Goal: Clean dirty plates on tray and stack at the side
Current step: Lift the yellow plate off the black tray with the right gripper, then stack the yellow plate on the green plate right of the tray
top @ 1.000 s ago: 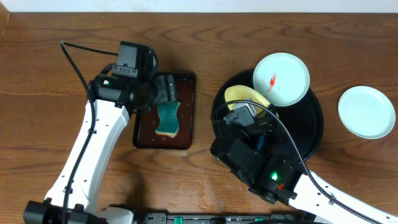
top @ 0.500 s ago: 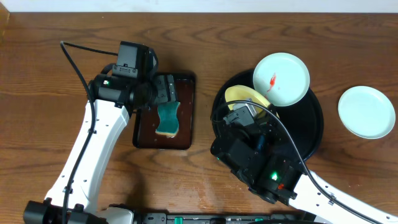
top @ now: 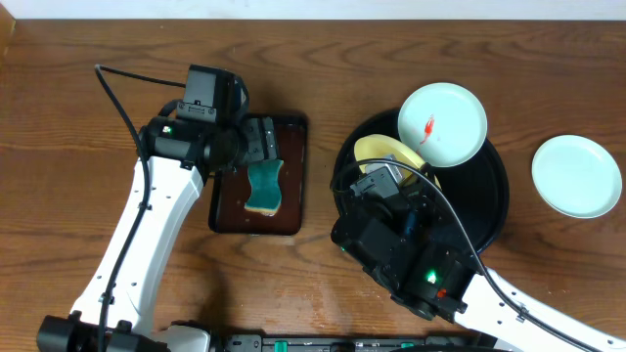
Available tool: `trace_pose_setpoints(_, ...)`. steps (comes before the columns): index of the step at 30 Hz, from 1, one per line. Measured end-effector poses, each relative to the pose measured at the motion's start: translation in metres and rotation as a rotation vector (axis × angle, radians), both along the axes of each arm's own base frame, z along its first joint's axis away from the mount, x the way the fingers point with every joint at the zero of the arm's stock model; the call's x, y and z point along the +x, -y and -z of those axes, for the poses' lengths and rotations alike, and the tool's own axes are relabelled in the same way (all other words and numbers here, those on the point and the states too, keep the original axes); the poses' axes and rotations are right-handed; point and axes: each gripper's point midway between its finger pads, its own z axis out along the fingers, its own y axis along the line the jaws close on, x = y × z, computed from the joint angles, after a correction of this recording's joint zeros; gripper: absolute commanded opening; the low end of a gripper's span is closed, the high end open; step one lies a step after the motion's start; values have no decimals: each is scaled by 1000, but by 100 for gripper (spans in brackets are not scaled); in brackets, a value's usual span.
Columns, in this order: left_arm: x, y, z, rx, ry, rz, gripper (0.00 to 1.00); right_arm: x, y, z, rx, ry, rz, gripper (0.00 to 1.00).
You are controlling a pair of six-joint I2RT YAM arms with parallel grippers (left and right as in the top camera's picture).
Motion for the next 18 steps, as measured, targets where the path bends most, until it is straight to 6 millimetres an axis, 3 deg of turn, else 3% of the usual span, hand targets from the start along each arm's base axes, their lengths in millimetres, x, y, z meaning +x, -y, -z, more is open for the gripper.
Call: trace_pose_setpoints(18,0,0,0,0,0,0,86,1,-1,-1,14,8,0,1)
